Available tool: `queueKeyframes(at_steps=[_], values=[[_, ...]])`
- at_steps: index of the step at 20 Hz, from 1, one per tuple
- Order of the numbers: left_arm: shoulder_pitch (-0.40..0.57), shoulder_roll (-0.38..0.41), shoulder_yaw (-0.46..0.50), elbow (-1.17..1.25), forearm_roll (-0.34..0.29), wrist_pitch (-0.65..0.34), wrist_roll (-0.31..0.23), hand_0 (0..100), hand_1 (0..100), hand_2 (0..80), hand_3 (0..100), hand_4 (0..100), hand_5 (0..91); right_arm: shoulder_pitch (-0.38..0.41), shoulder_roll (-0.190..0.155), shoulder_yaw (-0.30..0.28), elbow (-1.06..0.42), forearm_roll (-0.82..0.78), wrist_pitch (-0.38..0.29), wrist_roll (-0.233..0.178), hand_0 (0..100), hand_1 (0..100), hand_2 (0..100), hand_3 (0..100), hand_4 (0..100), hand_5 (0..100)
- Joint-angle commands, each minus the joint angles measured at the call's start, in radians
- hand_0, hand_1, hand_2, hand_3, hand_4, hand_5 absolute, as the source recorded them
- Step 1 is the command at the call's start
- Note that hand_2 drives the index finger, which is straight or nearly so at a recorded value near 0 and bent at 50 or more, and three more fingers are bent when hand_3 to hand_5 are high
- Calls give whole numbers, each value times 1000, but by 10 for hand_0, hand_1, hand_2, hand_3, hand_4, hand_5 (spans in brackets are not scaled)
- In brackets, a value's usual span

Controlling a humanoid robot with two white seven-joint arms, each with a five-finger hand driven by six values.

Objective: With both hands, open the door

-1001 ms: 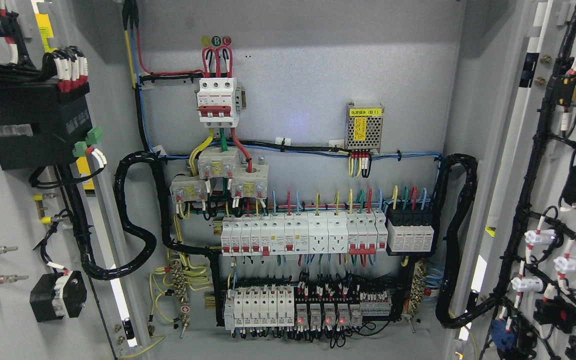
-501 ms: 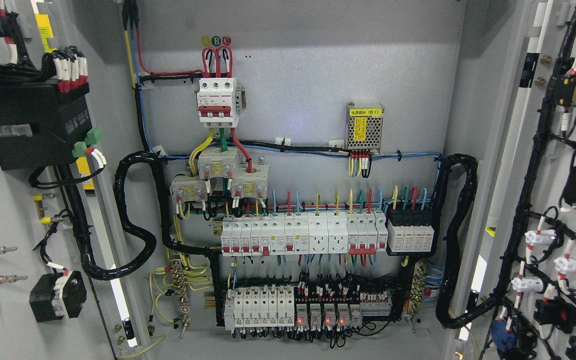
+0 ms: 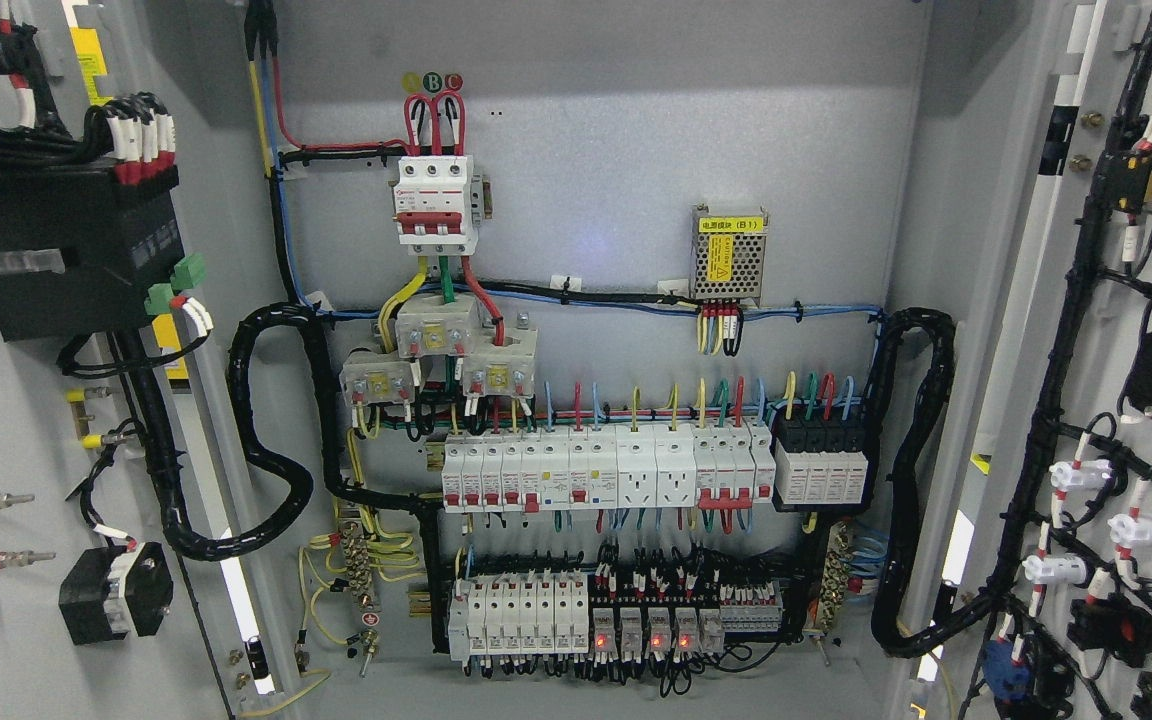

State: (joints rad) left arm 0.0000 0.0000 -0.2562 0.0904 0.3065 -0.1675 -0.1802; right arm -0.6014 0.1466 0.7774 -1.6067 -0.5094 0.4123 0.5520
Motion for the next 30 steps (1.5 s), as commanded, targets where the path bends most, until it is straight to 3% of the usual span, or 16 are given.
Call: queueKeyframes(at_steps=[1, 2, 5, 7, 10, 12, 13, 16, 18, 21, 23, 27, 30], values=[[-31, 18, 0, 0, 0, 0, 1, 0, 0, 0, 0, 0, 0, 112, -77, -105, -48, 3, 5, -1, 202, 122, 0, 0, 0, 0], [-31, 18, 0, 0, -1, 0, 1, 0, 0, 0, 0, 0, 0, 135, -117, -142, -59, 5, 2, -3, 202, 122, 0, 0, 0, 0], [-31, 17, 0, 0, 0, 0, 1, 0, 0, 0, 0, 0, 0, 227, -191, -295, -68, 5, -6, -9, 202, 122, 0, 0, 0, 0], [-31, 17, 0, 0, -1, 0, 1, 0, 0, 0, 0, 0, 0, 288, -237, -371, -84, 5, -26, -39, 201, 123, 0, 0, 0, 0], [-31, 17, 0, 0, 0, 0, 1, 0, 0, 0, 0, 0, 0, 403, -278, -444, -104, 6, -133, -107, 201, 123, 0, 0, 0, 0], [-31, 17, 0, 0, -1, 0, 1, 0, 0, 0, 0, 0, 0, 469, -346, -478, -125, 6, -199, -133, 201, 122, 0, 0, 0, 0], [-31, 17, 0, 0, -1, 0, 1, 0, 0, 0, 0, 0, 0, 503, -360, -495, -139, 6, -222, -141, 201, 122, 0, 0, 0, 0], [-31, 17, 0, 0, -1, 0, 1, 0, 0, 0, 0, 0, 0, 623, -374, -536, -203, 8, -273, -161, 201, 122, 0, 0, 0, 0], [-40, 14, 0, -3, -1, -1, 1, 0, 0, 0, 0, 0, 0, 699, -384, -593, -234, 8, -297, -165, 201, 123, 0, 0, 0, 0], [-51, 31, -2, -116, -1, -35, -1, 0, 0, 0, 0, 0, 0, 778, -390, -633, -274, 6, -372, -165, 201, 123, 0, 0, 0, 0], [-2, 81, 0, -331, -1, -69, 1, 0, 0, 0, 0, 0, 0, 827, -395, -659, -312, 8, -417, -165, 201, 122, 0, 0, 0, 0], [199, 127, 27, -939, -3, -55, 1, 0, 0, 0, 0, 0, 0, 907, -397, -710, -406, 16, -446, -165, 201, 123, 0, 0, 0, 0], [261, 98, 167, -1246, 3, -52, -1, 0, 0, 0, 0, 0, 0, 940, -395, -768, -476, 14, -478, -165, 201, 123, 0, 0, 0, 0]])
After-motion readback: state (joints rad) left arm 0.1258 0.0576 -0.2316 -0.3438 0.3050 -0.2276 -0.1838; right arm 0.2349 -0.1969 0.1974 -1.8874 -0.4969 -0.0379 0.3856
